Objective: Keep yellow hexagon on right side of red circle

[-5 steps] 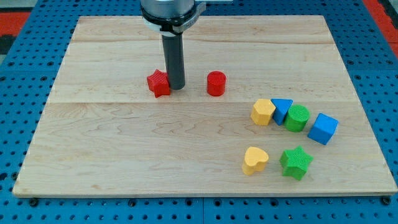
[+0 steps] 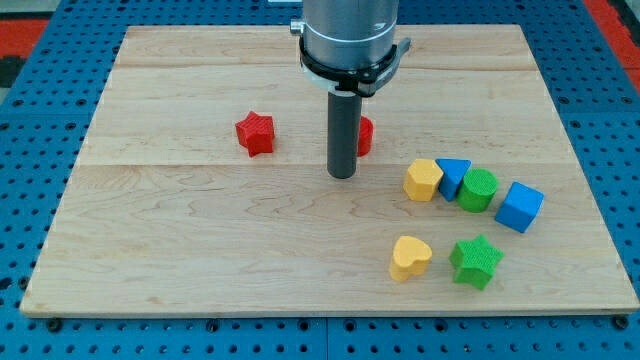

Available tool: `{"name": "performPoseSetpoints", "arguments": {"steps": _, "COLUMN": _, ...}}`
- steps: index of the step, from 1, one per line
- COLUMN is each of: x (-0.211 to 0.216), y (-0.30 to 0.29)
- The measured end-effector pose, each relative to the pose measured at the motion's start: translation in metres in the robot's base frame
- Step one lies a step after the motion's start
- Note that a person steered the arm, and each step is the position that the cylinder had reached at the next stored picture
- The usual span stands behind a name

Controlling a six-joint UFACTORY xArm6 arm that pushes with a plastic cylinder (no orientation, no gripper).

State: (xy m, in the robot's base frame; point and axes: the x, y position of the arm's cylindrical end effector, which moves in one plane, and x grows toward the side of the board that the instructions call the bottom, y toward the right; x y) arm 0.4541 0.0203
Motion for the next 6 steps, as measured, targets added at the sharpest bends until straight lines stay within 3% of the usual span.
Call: {"name": "performPoseSetpoints", "arguments": {"steps": 6, "x": 0.009, "y": 0.023}}
